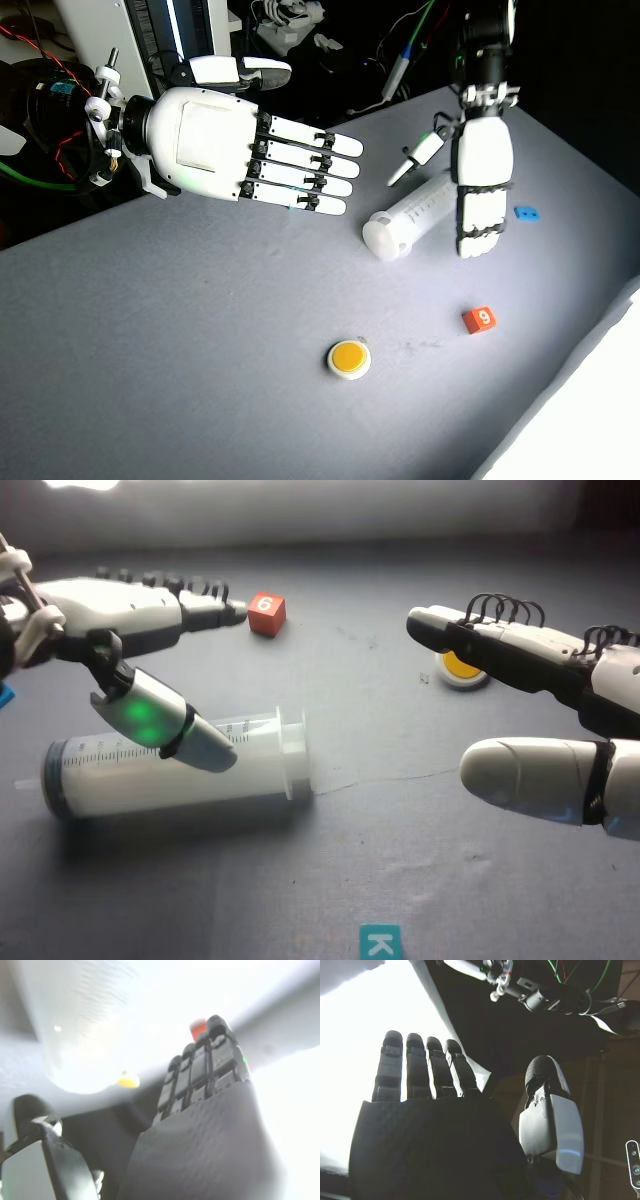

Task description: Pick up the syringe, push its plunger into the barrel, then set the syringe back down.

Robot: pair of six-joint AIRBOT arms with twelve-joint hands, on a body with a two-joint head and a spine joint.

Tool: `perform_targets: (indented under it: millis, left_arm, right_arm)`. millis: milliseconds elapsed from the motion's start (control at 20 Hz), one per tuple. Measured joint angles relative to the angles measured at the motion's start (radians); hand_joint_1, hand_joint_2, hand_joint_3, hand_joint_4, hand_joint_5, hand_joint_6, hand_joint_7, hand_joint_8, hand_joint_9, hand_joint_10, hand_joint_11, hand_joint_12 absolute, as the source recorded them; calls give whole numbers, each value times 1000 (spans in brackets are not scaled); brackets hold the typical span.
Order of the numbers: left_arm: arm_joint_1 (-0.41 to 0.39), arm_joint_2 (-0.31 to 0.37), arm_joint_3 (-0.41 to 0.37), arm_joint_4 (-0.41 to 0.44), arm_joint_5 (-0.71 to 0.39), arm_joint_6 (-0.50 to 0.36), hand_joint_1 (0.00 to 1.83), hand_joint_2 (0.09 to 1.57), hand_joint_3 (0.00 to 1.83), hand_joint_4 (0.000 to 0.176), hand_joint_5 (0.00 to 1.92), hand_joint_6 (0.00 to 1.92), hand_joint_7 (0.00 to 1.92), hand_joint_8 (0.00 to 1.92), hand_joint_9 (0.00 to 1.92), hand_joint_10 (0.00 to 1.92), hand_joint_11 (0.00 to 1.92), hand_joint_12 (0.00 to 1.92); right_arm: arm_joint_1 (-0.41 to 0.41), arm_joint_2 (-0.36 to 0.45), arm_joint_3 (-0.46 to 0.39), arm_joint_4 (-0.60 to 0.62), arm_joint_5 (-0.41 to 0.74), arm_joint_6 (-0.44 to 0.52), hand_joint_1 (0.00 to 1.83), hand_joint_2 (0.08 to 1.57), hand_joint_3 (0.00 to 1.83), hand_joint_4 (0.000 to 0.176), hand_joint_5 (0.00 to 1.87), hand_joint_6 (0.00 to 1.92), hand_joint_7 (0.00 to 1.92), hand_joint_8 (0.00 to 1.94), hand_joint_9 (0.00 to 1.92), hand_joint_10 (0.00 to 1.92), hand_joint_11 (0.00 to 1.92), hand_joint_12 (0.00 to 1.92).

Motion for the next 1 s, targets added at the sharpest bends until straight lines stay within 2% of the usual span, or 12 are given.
perform_targets:
  millis: [250, 450, 500, 550, 600, 650, 700, 750, 850, 900, 950, 1000]
  left_arm:
    - [-21, 84, -26, 140, -258, 0, 542, 748, 0, 0, 0, 0, 0, 0, 0, 0, 0, 190]
    - [-21, 156, -31, 220, -468, 0, 226, 947, 14, 0, 339, 95, 456, 100, 410, 125, 0, 784]
    - [-21, 173, -26, 257, -541, 0, 164, 1027, 0, 0, 257, 546, 421, 483, 326, 604, 0, 965]
    - [-21, 182, -26, 275, -573, 0, 167, 1028, 0, 0, 51, 1603, 140, 1604, 111, 1658, 0, 1730]
    - [-26, 198, -26, 313, -632, 0, 204, 1044, 0, 0, 9, 1857, 214, 1858, 213, 1868, 95, 1883]
    - [-34, 214, -29, 333, -686, 1, 96, 1092, 12, 0, 350, 1908, 530, 1908, 414, 1910, 298, 1913]
    - [-43, 229, -38, 328, -713, 1, 90, 1122, 11, 0, 927, 1918, 1009, 1918, 804, 1919, 581, 1919]
    - [-56, 247, -48, 324, -745, 1, 146, 1134, 6, 0, 1358, 1920, 1415, 1920, 1292, 1921, 1067, 1921]
    - [-94, 274, -63, 385, -819, 1, 188, 1116, 0, 12, 1571, 1921, 1647, 1921, 1640, 1921, 1506, 1921]
    - [-94, 281, -63, 406, -848, 3, 170, 1118, 0, 85, 1553, 1921, 1651, 1921, 1660, 1921, 1527, 1921]
    - [-94, 290, -63, 421, -876, 10, 131, 1123, 2, 101, 1521, 1921, 1620, 1921, 1644, 1921, 1563, 1921]
    - [-95, 296, -64, 421, -896, 13, 255, 1159, 10, 107, 1502, 1921, 1618, 1921, 1659, 1921, 1623, 1921]
  right_arm:
    - [0, 0, 0, 0, 7, 0, 0, 1120, 0, 0, 0, 0, 0, 0, 0, 0, 0, 0]
    - [-3, 0, 0, 0, 14, 0, 0, 1132, 0, 0, 53, 20, 25, 9, 16, 6, 0, 0]
    - [-3, 0, 0, 1, 15, 0, 0, 1133, 0, 0, 197, 17, 184, 3, 136, 27, 67, 85]
    - [-3, 0, 0, 1, 15, 0, 0, 1144, 13, 0, 427, 15, 491, 110, 326, 290, 13, 1054]
    - [-3, 0, 0, 1, 20, 0, 0, 1139, 2, 0, 581, 237, 578, 632, 281, 1302, 2, 1696]
    - [-3, 0, 0, 2, 21, 0, 0, 1142, 1, 0, 409, 1260, 424, 1675, 470, 1797, 438, 1876]
    - [-3, 0, 0, 0, 21, -1, 0, 1109, 0, 0, 402, 1789, 505, 1888, 554, 1896, 584, 1912]
    - [-3, 0, 0, -1, 22, -2, 0, 1084, 0, 0, 529, 1895, 642, 1930, 635, 1916, 626, 1919]
    - [-3, 0, 0, 0, 23, -3, 0, 1048, 0, 0, 842, 1920, 990, 1941, 921, 1921, 701, 1921]
    - [-3, 0, 0, 0, 26, -3, 0, 1046, 0, 0, 995, 1921, 1110, 1941, 1057, 1921, 859, 1921]
    - [-3, 0, 0, -1, 29, -3, 0, 1082, 3, 0, 1378, 1921, 1411, 1941, 1378, 1921, 1317, 1921]
    - [-3, 0, 0, 0, 31, -4, 0, 1124, 16, 50, 1538, 1921, 1558, 1941, 1540, 1921, 1553, 1921]
